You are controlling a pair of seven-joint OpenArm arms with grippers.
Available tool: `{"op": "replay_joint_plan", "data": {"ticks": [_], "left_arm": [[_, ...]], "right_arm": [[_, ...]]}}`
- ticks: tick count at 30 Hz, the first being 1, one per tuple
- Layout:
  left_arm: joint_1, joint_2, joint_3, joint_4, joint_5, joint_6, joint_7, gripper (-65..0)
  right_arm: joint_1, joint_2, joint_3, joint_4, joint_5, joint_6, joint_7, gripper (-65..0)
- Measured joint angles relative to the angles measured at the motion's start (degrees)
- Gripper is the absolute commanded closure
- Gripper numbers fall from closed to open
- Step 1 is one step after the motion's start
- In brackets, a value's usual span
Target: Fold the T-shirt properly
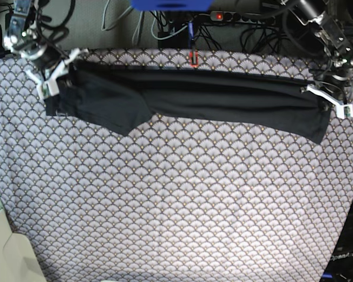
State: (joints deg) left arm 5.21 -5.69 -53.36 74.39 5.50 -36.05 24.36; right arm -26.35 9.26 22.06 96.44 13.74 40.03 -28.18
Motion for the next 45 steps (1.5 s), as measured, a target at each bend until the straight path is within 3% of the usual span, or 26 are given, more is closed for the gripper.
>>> {"op": "replay_joint_plan", "data": {"ticks": [9,12,18,22,24,28,35,45], "left_arm": [[-0.02,-0.02,0.00,0.02,0.02,-0.02,0.02,0.0],[0.00,-0.02,0.00,0.39,0.07,-0.20,0.48,0.0],[0.00,-0.02,0.00,0.55,0.24,-0.20,0.63,0.0],[0.00,-0.02,0.00,0.57,0.44,-0.22,0.66,0.0],[0.00,-0.02,0.00,0.57,0.44,-0.22,0.66,0.0],[0.00,0.00,0.00,0.57,0.42,-0.20,0.66,0.0],[0.00,0.02,-0.02,0.61,0.42,-0.22,0.63,0.0],[-0.02,0.00,-0.02,0.61,0.44,-0.20,0.68,0.0]], "right_arm": [[-1.81,1.22,0.07,-6.23,1.51,0.00,8.70,-0.4],[-1.84,1.25,0.44,-6.49,1.70,0.02,8.98,-0.4],[-2.80,3.28,7.98,-4.00,-0.46,-0.13,5.75,-0.4],[-2.54,4.35,8.61,3.17,0.15,-0.44,6.16,-0.4],[-2.27,4.11,7.91,5.79,0.57,-0.33,6.60,-0.4],[-1.70,3.85,3.74,9.33,-0.46,-0.31,-1.01,-0.4],[2.95,0.31,0.28,10.23,-0.42,-0.02,-4.57,-0.4],[3.34,0.26,-1.95,1.95,-0.52,-0.02,-3.82,-0.4]]}}
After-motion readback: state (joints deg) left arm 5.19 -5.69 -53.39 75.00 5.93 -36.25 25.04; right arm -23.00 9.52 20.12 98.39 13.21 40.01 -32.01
